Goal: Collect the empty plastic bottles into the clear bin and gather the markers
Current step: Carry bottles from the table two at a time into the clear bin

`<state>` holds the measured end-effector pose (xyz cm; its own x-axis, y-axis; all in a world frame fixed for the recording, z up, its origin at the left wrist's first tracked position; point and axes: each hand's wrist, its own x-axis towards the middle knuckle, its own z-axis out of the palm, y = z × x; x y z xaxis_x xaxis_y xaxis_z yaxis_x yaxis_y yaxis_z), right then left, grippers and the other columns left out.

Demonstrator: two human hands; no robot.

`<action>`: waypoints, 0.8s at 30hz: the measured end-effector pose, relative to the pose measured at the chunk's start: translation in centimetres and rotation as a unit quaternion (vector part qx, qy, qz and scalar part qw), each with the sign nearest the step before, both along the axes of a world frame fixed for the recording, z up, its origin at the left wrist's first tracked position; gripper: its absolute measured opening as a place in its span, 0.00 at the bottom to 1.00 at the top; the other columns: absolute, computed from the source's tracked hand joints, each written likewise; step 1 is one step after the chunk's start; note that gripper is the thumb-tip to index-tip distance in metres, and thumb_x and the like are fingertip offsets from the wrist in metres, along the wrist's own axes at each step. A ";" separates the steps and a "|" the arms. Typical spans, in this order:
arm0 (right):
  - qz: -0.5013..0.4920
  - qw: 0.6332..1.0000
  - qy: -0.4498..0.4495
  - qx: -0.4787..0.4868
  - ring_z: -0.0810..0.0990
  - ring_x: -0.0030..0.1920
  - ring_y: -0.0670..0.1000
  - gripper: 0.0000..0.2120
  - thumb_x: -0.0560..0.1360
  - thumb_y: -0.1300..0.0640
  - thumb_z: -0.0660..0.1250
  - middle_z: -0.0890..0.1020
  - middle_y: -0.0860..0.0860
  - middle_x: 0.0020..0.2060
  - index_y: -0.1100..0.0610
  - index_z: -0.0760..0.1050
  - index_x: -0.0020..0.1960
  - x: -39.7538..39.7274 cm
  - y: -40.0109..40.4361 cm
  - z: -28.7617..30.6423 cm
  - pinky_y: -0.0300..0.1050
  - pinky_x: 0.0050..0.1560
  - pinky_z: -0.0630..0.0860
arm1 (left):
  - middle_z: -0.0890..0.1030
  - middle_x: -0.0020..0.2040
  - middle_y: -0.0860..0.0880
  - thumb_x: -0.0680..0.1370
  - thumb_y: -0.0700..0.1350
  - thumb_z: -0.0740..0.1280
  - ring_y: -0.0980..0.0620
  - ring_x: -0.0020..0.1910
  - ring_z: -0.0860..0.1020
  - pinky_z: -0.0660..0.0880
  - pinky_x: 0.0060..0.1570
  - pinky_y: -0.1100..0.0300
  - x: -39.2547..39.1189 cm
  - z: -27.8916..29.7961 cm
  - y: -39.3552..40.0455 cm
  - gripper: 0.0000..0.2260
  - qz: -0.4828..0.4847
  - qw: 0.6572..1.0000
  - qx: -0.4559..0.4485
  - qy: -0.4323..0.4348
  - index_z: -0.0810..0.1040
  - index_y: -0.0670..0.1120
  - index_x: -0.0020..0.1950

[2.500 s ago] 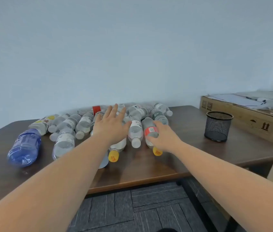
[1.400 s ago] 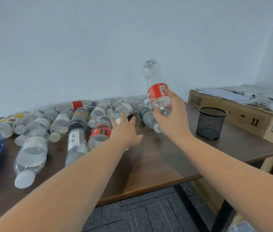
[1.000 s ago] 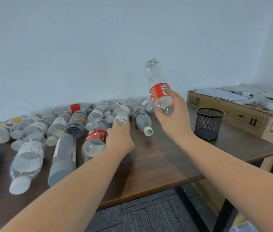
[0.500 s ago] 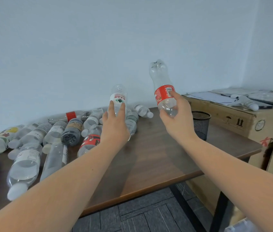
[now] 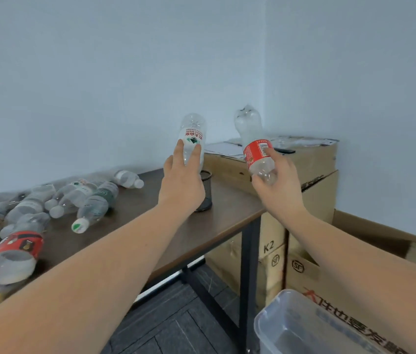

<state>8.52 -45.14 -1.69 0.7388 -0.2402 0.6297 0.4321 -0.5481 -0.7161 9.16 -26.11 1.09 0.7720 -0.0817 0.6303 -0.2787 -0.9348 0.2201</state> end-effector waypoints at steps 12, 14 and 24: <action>-0.116 0.978 0.171 -0.013 0.74 0.60 0.53 0.28 0.72 0.49 0.66 0.72 0.50 0.61 0.50 0.64 0.71 -2.4 -15.9 -8.9 0.50 0.59 0.74 | 0.50 0.77 0.43 0.79 0.42 0.61 0.37 0.69 0.59 0.67 0.61 0.47 1.2 -5.2 -16.7 0.28 -0.138 0.986 0.035 0.083 0.55 0.49 0.77; -0.130 0.968 0.213 -0.016 0.73 0.61 0.55 0.30 0.73 0.51 0.66 0.72 0.53 0.64 0.51 0.63 0.72 -2.6 -17.8 -11.3 0.52 0.59 0.75 | 0.50 0.77 0.43 0.79 0.43 0.61 0.38 0.69 0.60 0.68 0.60 0.47 1.6 -6.9 -18.8 0.28 -0.153 0.982 0.042 0.100 0.55 0.49 0.77; -0.141 0.927 0.345 -0.029 0.72 0.64 0.57 0.32 0.74 0.52 0.67 0.69 0.53 0.68 0.50 0.59 0.74 -1.4 -23.0 -21.9 0.53 0.60 0.74 | 0.51 0.76 0.43 0.78 0.42 0.63 0.39 0.66 0.63 0.69 0.59 0.51 4.0 -16.5 -24.6 0.28 -0.188 0.955 0.100 0.207 0.56 0.49 0.76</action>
<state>7.07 -68.13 -23.55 0.8835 -0.4659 0.0479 -0.2849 -0.6158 -0.7346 13.15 -50.76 -15.36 0.8445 -0.4884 0.2199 -0.5300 -0.8211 0.2120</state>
